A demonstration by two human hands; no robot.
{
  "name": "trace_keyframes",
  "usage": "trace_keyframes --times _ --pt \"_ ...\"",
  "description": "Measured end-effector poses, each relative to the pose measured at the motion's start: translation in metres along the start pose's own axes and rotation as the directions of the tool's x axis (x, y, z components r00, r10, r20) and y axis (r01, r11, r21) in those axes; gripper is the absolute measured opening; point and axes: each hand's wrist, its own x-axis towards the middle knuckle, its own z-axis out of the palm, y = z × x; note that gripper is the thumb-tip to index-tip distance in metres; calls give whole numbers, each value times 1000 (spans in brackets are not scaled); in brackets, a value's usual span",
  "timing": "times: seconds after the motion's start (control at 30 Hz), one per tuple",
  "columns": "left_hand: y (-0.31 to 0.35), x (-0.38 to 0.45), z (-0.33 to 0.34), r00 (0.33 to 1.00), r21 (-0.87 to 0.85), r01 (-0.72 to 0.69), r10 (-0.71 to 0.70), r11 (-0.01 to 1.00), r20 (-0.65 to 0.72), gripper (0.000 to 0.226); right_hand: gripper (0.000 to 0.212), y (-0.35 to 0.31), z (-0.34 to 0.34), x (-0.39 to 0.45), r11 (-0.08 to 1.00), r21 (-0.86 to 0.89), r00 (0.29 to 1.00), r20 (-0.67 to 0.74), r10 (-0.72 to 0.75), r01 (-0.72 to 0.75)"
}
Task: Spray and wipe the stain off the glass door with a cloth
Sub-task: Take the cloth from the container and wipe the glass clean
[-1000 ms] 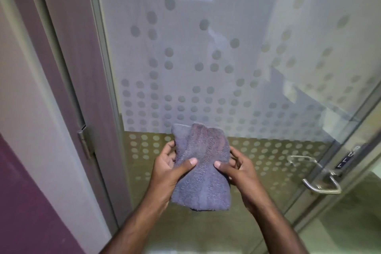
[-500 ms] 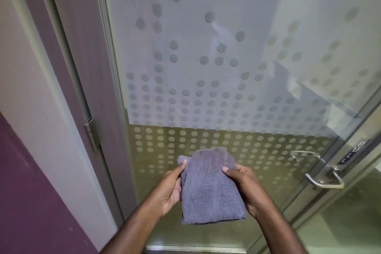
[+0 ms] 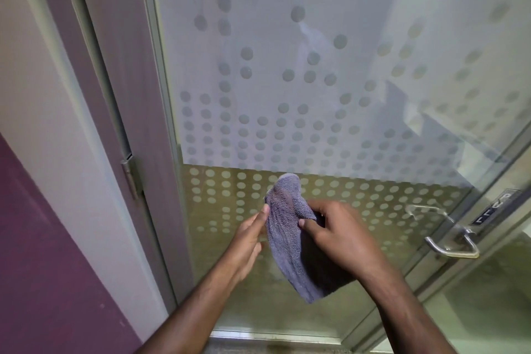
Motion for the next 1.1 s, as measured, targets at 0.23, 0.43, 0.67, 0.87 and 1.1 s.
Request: trace_keyframes --times 0.23,0.43,0.67,0.87,1.1 --pt "5 0 -10 975 -107 -219 216 970 -47 49 13 2 -21 -1 983 -168 997 -31 67 -71" --pt "21 -6 -4 959 15 -283 284 959 -21 43 17 5 -21 0 977 -182 993 -41 107 -113" --pt "27 -7 -2 849 326 -472 523 819 -84 30 17 5 -27 1 963 -214 986 -81 148 -162" --pt "27 -12 4 963 -146 -264 269 954 18 49 5 -4 -31 1 965 -200 985 -65 157 -167" --pt "25 -5 -18 913 -7 -404 404 915 55 22 11 -10 -38 -4 982 -151 993 -23 116 -118"
